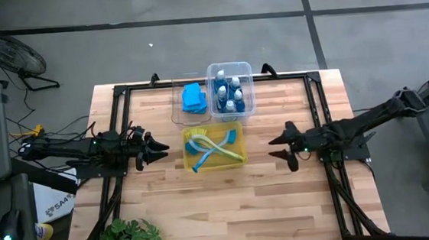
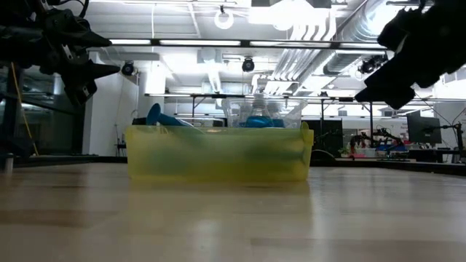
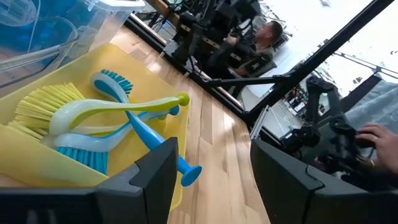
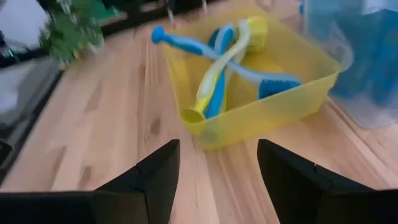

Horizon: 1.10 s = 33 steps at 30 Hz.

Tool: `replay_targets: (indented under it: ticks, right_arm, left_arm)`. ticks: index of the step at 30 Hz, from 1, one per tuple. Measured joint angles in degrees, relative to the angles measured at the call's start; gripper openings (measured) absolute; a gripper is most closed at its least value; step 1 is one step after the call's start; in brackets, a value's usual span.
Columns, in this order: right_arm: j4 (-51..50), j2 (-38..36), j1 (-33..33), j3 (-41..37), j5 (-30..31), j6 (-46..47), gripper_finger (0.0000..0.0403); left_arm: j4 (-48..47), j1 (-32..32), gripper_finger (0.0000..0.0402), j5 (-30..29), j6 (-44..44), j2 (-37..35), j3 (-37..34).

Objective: Pick & Place Kitchen Sink Supplies
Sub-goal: Return to Home Position

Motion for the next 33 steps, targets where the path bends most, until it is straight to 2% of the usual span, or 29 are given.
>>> replay_targets:
  ticks: [7,15,26,33]
  right_arm:
    - [5.39,-9.04,-1.22,-7.89,0.01,-0.13,0.0208]
    - [13.87,-14.15,-1.24,-13.66,0.01,-0.14,0.0208]
    - [13.7,-16.7,-7.27,-14.06,0.18,0.04,0.0208]
    - [11.14,-21.89,-8.42,-14.06,0.17,-0.08,0.0208]
  left_arm:
    - [-0.04,0.0,0.0197,-0.02,-0.01,0.0,0.0]
    - [-0.04,0.01,0.0197,-0.02,-0.01,0.0,0.0]
    - [-0.07,0.0,0.0197,-0.03,-0.01,-0.02,0.0]
    - [-0.07,-0.01,0.0197,-0.04,-0.01,-0.02,0.0]
